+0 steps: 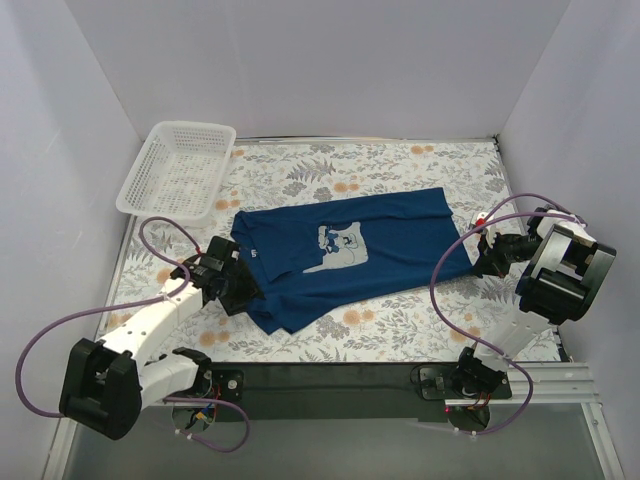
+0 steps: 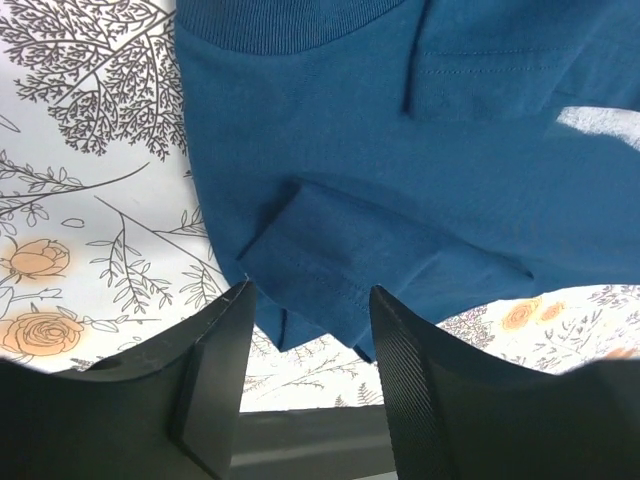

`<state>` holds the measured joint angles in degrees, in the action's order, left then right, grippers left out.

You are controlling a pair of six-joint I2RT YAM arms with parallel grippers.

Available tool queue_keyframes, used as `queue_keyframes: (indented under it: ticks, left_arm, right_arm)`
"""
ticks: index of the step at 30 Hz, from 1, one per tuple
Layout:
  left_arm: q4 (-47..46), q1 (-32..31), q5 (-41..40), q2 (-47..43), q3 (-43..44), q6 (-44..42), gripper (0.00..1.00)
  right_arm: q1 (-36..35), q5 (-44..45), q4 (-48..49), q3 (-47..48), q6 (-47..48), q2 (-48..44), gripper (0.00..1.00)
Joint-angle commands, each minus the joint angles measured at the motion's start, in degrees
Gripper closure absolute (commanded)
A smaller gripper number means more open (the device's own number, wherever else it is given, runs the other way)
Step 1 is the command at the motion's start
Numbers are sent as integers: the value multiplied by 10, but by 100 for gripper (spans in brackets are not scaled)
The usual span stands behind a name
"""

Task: Fold and stack the t-shirts
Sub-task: Fold the tshirt

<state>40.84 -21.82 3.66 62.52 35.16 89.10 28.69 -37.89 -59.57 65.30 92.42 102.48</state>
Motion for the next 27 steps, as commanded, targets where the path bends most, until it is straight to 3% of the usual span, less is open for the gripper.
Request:
queue_keyframes:
  ticks: [1, 9, 13, 16, 27]
  left_arm:
    - [-17, 1, 9, 2, -9, 14, 54]
    - [-45, 1, 39, 37, -28, 6, 60]
    - [-66, 1, 61, 53, -18, -14, 91]
    - [-75, 2, 81, 65, 8, -27, 99]
    - [-99, 2, 152, 123, 118, -57, 100]
  right_arm:
    - [-2, -10, 2, 3, 5, 3, 99]
    - [-2, -14, 1, 11, 1, 5, 99]
    - [-2, -12, 1, 11, 1, 4, 99]
    - [-2, -10, 0, 9, 0, 4, 99]
    - [-2, -10, 1, 9, 0, 3, 99]
